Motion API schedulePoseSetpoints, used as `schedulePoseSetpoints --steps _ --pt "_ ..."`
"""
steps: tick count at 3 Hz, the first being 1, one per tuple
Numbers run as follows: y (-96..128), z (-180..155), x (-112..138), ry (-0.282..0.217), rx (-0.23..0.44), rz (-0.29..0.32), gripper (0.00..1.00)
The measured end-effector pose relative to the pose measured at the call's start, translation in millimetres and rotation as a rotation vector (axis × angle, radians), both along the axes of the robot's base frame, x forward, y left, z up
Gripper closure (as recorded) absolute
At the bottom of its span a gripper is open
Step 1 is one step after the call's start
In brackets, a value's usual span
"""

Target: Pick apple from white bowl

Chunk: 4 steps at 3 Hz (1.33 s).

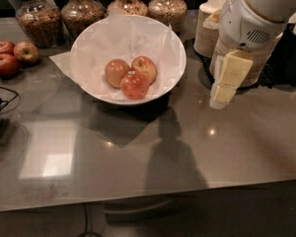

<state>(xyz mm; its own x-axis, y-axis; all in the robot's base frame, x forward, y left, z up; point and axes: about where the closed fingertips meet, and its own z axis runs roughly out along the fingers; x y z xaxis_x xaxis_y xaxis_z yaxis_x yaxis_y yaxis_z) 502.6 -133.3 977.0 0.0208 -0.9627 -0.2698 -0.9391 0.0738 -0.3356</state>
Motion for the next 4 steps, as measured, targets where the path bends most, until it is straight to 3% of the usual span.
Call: schedulePoseSetpoints --steps 3,4 --pt "60.8 13.7 57.1 -0.109 0.332 0.062 0.0" --pt "77.5 12.8 74.7 -0.108 0.426 0.096 0.0"
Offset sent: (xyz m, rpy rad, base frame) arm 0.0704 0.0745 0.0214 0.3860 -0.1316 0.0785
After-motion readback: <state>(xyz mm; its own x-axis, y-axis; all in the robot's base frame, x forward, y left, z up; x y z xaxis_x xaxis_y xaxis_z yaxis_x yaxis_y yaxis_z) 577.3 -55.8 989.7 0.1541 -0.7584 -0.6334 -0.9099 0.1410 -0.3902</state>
